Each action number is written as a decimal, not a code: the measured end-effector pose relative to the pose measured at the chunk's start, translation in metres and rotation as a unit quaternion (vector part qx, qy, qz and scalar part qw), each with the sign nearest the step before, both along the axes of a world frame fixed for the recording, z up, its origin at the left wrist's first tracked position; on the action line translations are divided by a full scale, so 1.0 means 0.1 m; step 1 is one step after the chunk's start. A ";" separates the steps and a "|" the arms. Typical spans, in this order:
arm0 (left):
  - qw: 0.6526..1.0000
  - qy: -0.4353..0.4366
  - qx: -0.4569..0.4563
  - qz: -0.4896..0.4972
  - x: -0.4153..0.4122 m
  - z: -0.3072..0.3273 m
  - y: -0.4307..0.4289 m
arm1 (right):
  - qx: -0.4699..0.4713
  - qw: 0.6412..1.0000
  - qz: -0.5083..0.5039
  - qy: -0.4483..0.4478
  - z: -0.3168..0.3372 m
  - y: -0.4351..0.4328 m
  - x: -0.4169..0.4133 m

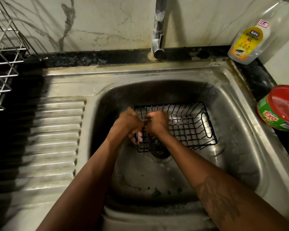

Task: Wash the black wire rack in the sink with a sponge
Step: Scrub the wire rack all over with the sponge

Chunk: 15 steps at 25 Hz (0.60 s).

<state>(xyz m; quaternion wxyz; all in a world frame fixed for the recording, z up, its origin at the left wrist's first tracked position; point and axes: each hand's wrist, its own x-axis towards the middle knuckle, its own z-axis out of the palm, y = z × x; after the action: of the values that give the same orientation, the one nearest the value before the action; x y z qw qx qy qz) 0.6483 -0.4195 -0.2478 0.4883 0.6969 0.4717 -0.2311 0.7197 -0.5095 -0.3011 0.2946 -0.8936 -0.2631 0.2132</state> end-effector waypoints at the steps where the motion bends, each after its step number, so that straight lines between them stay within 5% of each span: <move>1: 1.000 -0.002 0.003 -0.003 0.00 0.01 -0.02 | -0.003 0.998 0.060 -0.014 0.00 0.03 -0.06; 7: 1.000 0.023 0.017 0.004 -0.01 0.04 0.00 | -0.110 0.977 0.172 0.060 0.24 0.00 -0.01; 11: 0.990 -0.020 0.138 -0.024 -0.08 0.03 0.03 | -0.178 0.943 0.236 0.154 0.31 -0.13 -0.16; 15: 0.997 -0.001 0.080 -0.005 -0.04 0.04 0.02 | -0.101 0.976 0.190 0.023 0.19 -0.09 -0.10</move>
<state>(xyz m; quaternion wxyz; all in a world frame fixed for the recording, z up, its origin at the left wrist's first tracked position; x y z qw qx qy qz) 0.6446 -0.4178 -0.2437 0.4303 0.7361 0.4849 -0.1947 0.7094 -0.5183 -0.2820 0.1623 -0.8473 -0.3986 0.3113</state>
